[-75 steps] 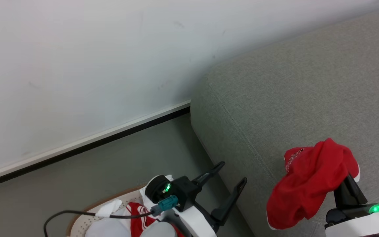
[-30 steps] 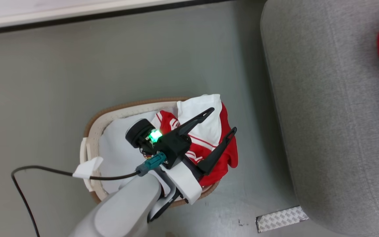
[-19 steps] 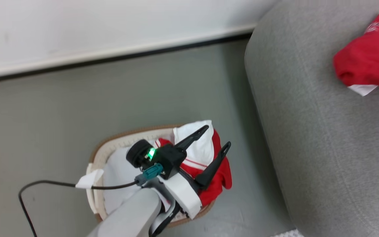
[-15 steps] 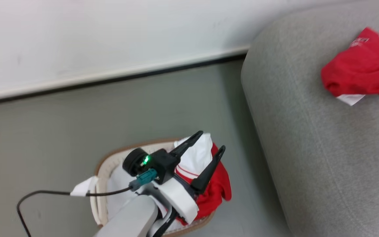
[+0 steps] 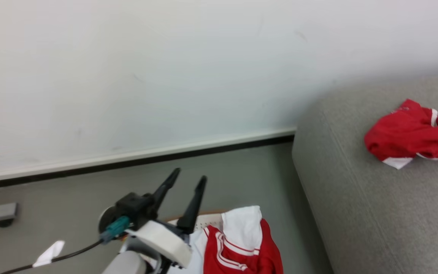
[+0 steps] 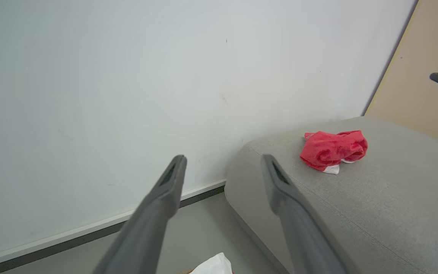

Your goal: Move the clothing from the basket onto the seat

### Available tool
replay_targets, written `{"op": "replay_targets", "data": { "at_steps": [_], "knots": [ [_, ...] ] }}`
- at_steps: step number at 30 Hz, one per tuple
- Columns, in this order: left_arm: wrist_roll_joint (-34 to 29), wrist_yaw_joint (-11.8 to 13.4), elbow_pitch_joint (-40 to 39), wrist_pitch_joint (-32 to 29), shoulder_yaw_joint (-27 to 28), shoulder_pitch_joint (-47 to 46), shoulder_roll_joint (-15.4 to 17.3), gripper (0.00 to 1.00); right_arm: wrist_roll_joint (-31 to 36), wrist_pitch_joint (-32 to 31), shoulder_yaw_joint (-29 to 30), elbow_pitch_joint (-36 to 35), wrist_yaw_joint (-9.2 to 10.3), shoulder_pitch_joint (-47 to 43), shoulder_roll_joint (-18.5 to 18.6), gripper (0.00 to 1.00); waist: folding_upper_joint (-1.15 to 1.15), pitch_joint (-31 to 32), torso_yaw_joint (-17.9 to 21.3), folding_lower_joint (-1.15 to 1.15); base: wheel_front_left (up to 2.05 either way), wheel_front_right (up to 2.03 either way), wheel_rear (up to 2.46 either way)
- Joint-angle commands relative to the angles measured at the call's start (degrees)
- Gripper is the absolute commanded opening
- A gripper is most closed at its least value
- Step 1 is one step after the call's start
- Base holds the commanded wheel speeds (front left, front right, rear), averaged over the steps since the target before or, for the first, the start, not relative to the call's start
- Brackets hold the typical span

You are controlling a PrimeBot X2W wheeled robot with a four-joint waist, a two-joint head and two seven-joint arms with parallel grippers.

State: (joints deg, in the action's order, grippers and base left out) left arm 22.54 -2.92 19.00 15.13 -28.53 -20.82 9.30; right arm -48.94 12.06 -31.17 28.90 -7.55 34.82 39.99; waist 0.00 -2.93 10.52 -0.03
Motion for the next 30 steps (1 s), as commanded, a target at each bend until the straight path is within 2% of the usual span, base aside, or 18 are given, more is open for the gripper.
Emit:
{"op": "replay_targets", "data": {
  "at_steps": [1, 5, 10, 14, 19, 24, 30],
  "knots": [
    [-0.23, 0.38, -0.25, 0.01, 1.34, 1.52, 0.64, 1.00, 1.38, 1.02, 1.37, -0.73, 0.12, -1.86, -0.85, 1.00, 0.00, 2.75, -2.40, 0.03, 0.00, 0.00, 0.00],
    [-0.64, 1.39, -1.04, 0.01, 6.37, 4.34, 1.32, 1.00, 5.24, 2.62, 6.10, -3.09, 0.12, -7.97, -5.50, 1.00, 0.00, 3.74, -4.01, 0.03, 0.00, 0.00, 0.00],
    [-1.86, 2.48, -1.58, 0.02, 12.38, 7.56, 1.42, 1.00, 9.88, 3.18, 13.03, -7.15, 0.12, -16.69, -13.04, 1.00, 0.00, 4.34, -5.95, 0.03, 0.00, 0.00, 0.00],
    [-3.18, 2.81, -1.62, 0.01, 16.49, 10.18, 0.58, 1.00, 15.06, 3.16, 19.27, -12.47, 0.12, -23.99, -20.03, 1.00, 0.00, 4.78, -7.30, 0.03, 0.00, 0.00, 0.00],
    [-5.13, 2.59, -1.39, 0.01, 20.71, 13.71, -1.34, 1.00, 21.46, 3.14, 24.33, -17.77, 0.12, -31.25, -27.46, 1.00, 0.00, 5.02, -7.67, 0.03, 0.00, 0.00, 0.00],
    [-7.49, 1.93, -1.90, 0.01, 24.64, 16.62, -3.20, 1.00, 25.77, 3.15, 26.04, -19.27, 0.12, -34.63, -31.07, 1.00, 0.00, 4.91, -7.12, 0.03, 0.00, 0.00, 0.00],
    [-10.39, 0.17, -1.59, 0.01, 26.91, 17.38, -4.62, 1.00, 26.70, 3.15, 24.58, -18.02, 0.12, -34.13, -31.85, 1.00, 0.00, 4.95, -6.76, 0.03, 0.00, 0.00, 0.00]
  ]
}}
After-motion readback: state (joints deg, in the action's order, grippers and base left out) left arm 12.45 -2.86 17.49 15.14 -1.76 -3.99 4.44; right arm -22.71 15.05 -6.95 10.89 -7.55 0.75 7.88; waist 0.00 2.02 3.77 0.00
